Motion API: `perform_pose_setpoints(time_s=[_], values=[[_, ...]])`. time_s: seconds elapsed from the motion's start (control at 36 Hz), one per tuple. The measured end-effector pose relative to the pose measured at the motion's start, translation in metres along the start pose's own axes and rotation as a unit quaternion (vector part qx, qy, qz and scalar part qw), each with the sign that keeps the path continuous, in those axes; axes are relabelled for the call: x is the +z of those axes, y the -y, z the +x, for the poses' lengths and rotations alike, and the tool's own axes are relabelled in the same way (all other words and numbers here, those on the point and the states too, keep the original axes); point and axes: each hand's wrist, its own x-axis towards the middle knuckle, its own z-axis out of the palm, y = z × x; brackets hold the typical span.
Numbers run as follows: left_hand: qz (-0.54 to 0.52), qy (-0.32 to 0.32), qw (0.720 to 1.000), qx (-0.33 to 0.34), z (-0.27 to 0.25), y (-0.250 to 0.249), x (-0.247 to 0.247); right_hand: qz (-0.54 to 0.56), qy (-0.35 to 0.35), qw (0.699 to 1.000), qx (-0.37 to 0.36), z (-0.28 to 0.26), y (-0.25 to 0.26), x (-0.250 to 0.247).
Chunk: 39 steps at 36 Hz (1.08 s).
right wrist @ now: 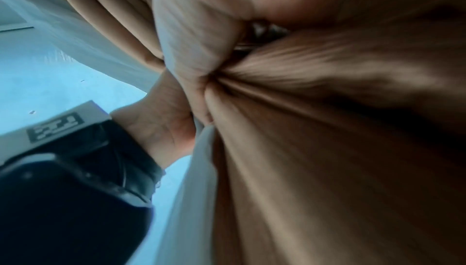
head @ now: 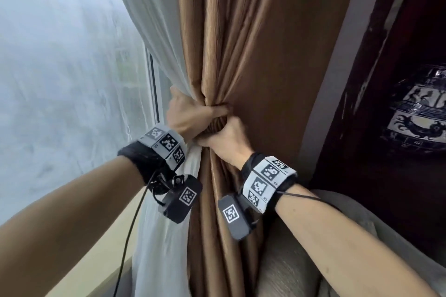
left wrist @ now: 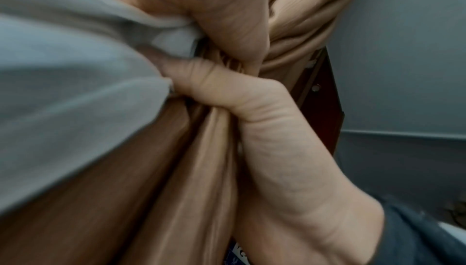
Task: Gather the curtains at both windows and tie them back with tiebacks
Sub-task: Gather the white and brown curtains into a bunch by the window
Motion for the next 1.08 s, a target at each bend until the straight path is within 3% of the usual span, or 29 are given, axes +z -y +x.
perform_pose_setpoints(time_s=[0.14,0.22,0.31,0.39,0.44,0.56,0.61,0.67,0.78,0.86,1.08], values=[[0.003,-0.024,1.0,-0.003,0.0,-0.007,0.01,0.131,0.084,0.987,0.029,0.0,-0.007,-0.023],[0.014,-0.006,0.999,-0.029,-0.002,-0.01,0.01,0.203,0.134,0.969,0.038,0.009,-0.02,-0.034],[0.013,0.007,0.999,-0.039,-0.003,-0.012,0.01,0.32,0.111,0.939,0.059,0.021,-0.035,-0.038],[0.015,0.011,0.999,-0.051,-0.005,-0.014,0.007,0.369,0.081,0.917,0.129,0.029,-0.041,-0.052],[0.008,0.014,0.998,-0.056,-0.006,-0.016,0.006,0.338,0.014,0.93,0.142,0.039,-0.047,-0.058],[-0.013,0.009,0.998,-0.056,-0.003,-0.013,0.003,0.201,-0.256,0.936,0.137,0.067,-0.065,-0.069],[-0.032,-0.005,0.998,-0.048,0.001,-0.009,0.002,0.138,-0.276,0.938,0.157,0.084,-0.081,-0.073],[-0.036,-0.011,0.998,-0.044,0.003,-0.005,0.003,0.117,-0.228,0.95,0.178,0.107,-0.111,-0.072],[-0.045,-0.002,0.998,-0.043,0.005,0.002,0.004,0.1,-0.156,0.952,0.244,0.194,-0.228,-0.068],[-0.047,0.002,0.998,-0.039,0.008,0.004,0.004,0.13,-0.07,0.958,0.246,0.197,-0.219,-0.071],[-0.032,-0.012,0.999,-0.039,0.018,0.007,-0.003,0.217,0.057,0.948,0.228,0.178,-0.161,-0.043]])
